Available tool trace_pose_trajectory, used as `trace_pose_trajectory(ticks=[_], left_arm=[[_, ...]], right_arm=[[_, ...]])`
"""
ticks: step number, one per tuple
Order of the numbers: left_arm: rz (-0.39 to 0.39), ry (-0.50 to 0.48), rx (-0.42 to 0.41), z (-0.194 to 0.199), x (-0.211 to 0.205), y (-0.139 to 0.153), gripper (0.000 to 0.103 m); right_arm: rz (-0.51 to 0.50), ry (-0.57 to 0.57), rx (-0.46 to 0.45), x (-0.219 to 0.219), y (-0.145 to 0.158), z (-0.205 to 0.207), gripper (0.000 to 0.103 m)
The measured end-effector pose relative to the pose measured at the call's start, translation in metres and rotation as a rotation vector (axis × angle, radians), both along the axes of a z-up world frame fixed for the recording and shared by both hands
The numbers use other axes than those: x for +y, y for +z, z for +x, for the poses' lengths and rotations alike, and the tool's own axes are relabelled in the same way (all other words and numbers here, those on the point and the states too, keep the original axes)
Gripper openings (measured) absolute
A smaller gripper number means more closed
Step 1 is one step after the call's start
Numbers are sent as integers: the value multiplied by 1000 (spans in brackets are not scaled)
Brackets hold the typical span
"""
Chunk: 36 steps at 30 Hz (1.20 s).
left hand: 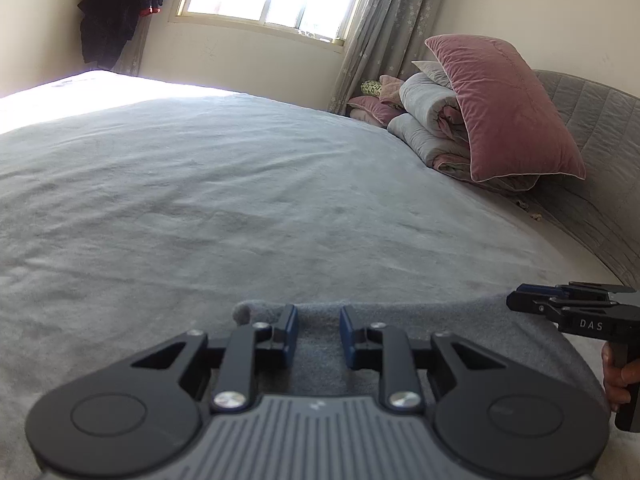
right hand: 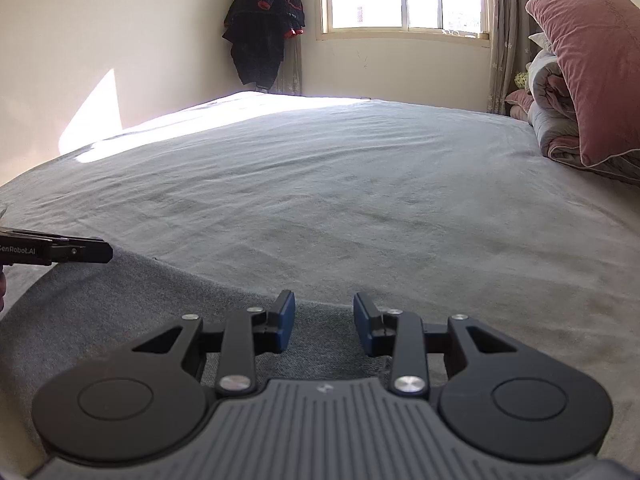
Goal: Fold clothes
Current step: 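Lift and fold the pinched sweater edges over with both grippers, then open both grippers and release the folded sweater on the bed, then pinch the sweater side edge with the left gripper while the right gripper pinches beside it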
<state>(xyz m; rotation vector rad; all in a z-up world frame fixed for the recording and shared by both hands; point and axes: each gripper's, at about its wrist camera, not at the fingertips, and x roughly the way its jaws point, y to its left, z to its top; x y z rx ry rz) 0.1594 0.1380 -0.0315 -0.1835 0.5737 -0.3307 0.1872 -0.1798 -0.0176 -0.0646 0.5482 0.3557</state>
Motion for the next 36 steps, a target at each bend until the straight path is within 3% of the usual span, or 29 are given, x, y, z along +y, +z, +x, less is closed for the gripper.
trace_pose_trajectory(ticks=[1,2,7,13,17,21,26,28,30,34,36], left_arm=[[-3,2,3,0,2,-1,16],[-6,4,5,0,5,-3,14],[10,4,-10,-9,11,14,9],[68,-186,-52,-43,-13,38,14],[102,-285,-2,-58,-31,29,14],[111,-271,53,-69,-21,12,14],[92,-223,81,-88,10,21,15],[82,-184,92,-94,22,27,21],[38,-125,116,-94,35,31,46],[-101,-15,197,-85,52,26,58],[-161,24,248,-77,54,16,59]], right_arm=[[-11,-11,15,-3,-6,3,36],[-9,-22,21,-7,-9,4,29],[18,-68,37,-23,0,-2,30],[9,93,23,4,24,-34,34],[10,192,63,26,26,-55,35],[-31,198,91,29,18,-71,35],[-46,137,104,0,16,-85,36],[-47,94,102,-9,21,-88,36],[-33,71,92,-14,26,-91,37],[13,61,70,-4,34,-92,37],[33,63,60,6,36,-89,37]])
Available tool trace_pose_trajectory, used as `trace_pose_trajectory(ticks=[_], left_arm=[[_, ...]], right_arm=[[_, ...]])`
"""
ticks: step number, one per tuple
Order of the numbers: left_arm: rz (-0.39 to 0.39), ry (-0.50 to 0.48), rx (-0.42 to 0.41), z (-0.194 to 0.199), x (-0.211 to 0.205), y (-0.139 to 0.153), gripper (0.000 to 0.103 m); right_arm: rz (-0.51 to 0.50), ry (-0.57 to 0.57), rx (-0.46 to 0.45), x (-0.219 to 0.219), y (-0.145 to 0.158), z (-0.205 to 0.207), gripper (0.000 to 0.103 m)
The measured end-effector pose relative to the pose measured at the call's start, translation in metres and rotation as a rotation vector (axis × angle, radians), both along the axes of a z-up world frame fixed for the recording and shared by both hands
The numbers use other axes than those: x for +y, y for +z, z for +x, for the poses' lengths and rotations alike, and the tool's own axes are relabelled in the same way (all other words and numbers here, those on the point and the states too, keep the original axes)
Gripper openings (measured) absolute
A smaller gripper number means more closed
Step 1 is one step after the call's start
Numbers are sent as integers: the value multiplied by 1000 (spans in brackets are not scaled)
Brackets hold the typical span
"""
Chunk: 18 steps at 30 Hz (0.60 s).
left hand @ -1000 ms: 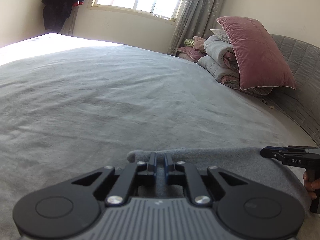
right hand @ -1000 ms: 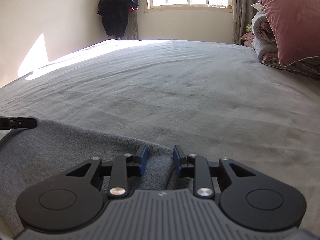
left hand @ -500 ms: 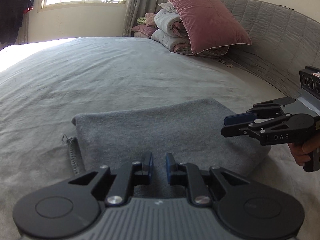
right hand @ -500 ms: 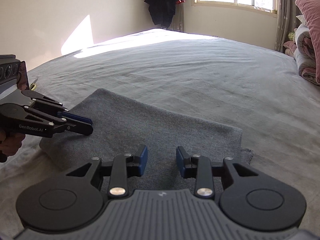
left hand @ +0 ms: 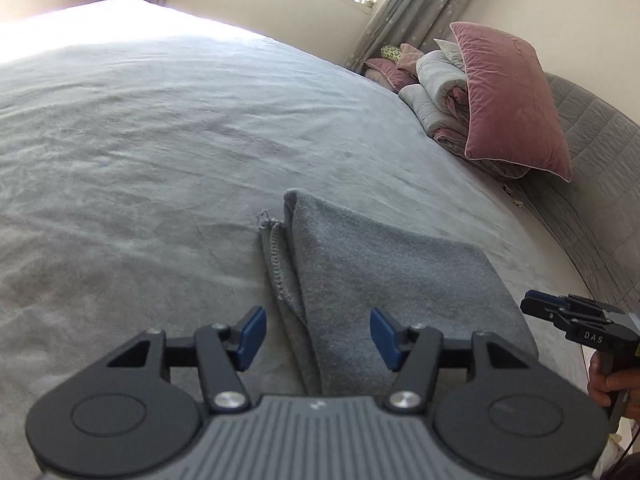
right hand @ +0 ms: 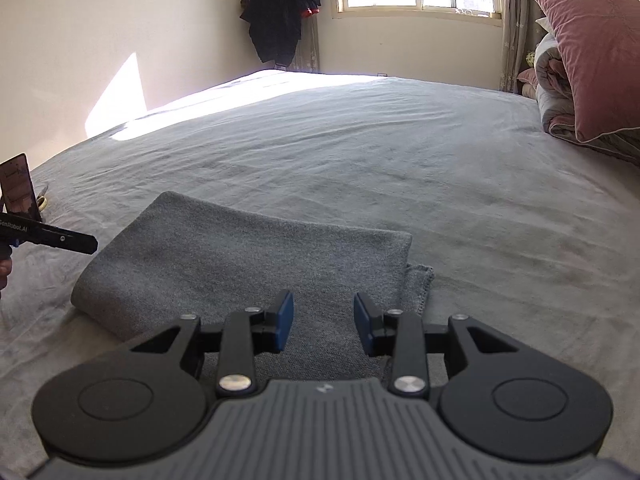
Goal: Fold clothes
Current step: 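Pinch the sweater side edge with the left gripper while the right gripper pinches beside it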
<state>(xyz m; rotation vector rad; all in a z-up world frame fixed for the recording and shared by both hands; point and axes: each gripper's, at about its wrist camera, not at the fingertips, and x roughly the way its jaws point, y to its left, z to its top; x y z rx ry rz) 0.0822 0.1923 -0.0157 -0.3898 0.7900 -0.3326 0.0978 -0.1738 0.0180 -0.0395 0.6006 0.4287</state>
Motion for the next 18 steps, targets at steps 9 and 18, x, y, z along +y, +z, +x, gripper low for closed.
trace_pose_trajectory(ticks=[9,18], left_arm=[[-159,107,-2,8,-8,-36,44],[-296,131,-27,9,-14,-23,18]], right_arm=[[160,-41,-20,38,-11,17,37],[167,-6,84,72,-45,33,23]])
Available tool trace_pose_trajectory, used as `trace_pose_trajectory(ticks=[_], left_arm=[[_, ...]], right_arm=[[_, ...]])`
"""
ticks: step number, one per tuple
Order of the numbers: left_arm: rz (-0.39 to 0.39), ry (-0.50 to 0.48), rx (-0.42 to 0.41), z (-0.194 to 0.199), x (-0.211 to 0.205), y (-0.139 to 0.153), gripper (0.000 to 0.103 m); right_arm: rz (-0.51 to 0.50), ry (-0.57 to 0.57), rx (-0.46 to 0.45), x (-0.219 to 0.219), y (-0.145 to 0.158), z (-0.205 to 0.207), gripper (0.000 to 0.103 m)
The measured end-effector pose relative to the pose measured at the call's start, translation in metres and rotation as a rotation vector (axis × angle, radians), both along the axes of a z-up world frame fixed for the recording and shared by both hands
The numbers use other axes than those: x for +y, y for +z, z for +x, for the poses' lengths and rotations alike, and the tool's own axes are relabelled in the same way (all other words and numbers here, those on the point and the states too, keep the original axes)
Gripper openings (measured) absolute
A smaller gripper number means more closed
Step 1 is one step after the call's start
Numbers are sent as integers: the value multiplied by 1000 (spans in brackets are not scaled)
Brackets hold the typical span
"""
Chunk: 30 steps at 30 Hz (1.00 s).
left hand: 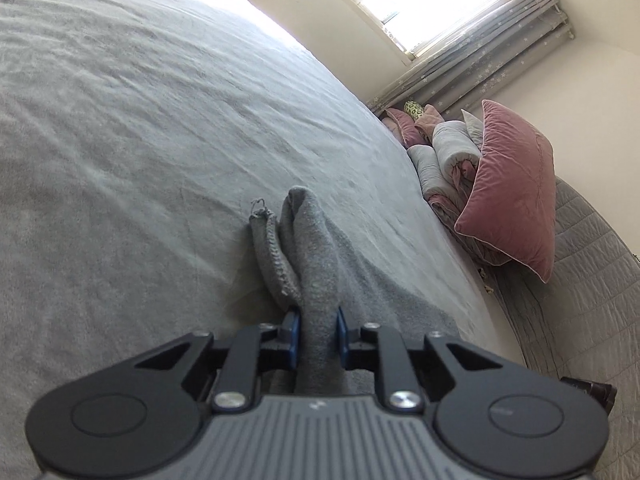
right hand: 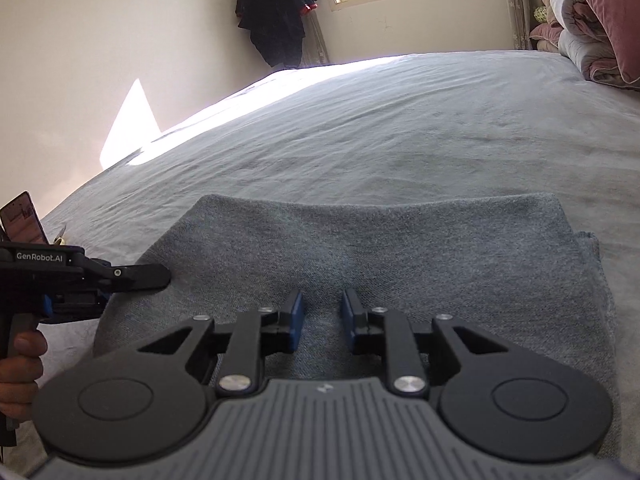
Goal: Fold clothes
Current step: 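Pinch the sweater side edge with the left gripper while the right gripper pinches beside it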
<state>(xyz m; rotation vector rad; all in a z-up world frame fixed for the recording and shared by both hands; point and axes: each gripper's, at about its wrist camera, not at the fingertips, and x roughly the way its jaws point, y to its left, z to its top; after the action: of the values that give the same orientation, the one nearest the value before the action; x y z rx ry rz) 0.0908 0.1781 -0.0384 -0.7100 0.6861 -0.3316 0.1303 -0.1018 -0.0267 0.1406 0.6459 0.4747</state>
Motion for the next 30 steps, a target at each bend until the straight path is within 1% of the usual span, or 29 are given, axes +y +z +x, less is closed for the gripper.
trace_pose_trajectory(ticks=[2,6,7,8,10,12,13,16,19,21,22,23,24,26,30], left_arm=[[-1,-13,-31,0,-9,15,18],[6,-63,-75,3,-36,44,17],[9,-79,-80,5,-44,49,17],[13,-93,-81,7,-52,54,17],[26,-126,-82,12,-70,63,18],[48,-155,-74,19,-91,67,18],[61,-174,-70,23,-102,67,18],[67,-237,-44,34,-133,62,20],[33,-268,3,45,-150,49,20],[-37,-280,34,47,-152,40,20],[-73,-289,35,45,-152,38,20],[-105,-299,24,41,-150,39,20],[-121,-306,6,35,-148,40,20],[-105,-302,-33,21,-140,44,20],[-66,-269,-60,1,-120,39,20]], right_arm=[[0,5,13,-1,2,1,23],[36,21,52,-11,9,3,23],[68,14,69,-17,11,4,23],[113,1,90,-26,12,4,28],[211,-33,136,-45,15,5,31],[326,-83,185,-68,15,5,36],[389,-109,209,-80,13,5,37],[583,-192,283,-117,8,4,38],[703,-270,339,-144,1,-1,39],[767,-318,373,-160,-6,-5,41],[798,-330,386,-166,-9,-8,41],[830,-336,396,-170,-12,-10,41],[863,-341,407,-174,-15,-13,42],[919,-350,424,-180,-19,-17,45],[941,-338,427,-177,-15,-21,51]])
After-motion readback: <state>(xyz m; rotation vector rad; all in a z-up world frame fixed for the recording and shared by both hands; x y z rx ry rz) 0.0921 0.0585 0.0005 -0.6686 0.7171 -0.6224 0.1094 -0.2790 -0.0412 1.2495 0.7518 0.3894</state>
